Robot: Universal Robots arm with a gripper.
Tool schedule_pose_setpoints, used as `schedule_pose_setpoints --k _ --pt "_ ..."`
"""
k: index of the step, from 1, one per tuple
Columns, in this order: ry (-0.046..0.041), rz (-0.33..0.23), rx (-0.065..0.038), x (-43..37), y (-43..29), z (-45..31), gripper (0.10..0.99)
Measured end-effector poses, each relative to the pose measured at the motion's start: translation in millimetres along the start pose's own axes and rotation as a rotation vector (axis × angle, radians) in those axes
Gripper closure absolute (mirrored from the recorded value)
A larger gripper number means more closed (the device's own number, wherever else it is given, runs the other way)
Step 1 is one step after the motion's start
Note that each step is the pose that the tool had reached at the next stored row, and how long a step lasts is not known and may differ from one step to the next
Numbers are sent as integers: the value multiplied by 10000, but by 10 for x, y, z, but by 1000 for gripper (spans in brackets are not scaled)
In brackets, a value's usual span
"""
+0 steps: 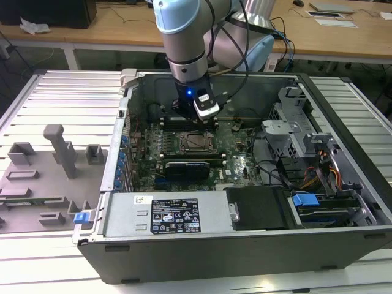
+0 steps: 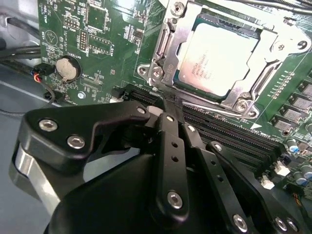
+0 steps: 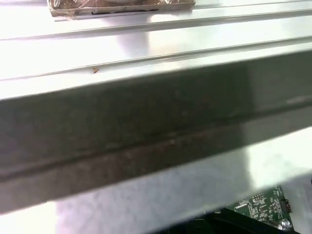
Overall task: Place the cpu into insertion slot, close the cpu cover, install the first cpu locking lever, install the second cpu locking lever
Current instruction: 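Install the first cpu locking lever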
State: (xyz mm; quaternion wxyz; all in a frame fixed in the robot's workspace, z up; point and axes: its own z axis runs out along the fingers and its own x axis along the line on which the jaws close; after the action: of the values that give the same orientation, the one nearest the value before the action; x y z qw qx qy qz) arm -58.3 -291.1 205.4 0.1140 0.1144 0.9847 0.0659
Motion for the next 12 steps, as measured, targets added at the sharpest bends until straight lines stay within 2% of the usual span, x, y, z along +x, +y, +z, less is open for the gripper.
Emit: schedule_pose_setpoints --k 2,12 --pt "-7 16 3 -5 4 -25 980" --pt "-31 159 27 26 34 -22 980"
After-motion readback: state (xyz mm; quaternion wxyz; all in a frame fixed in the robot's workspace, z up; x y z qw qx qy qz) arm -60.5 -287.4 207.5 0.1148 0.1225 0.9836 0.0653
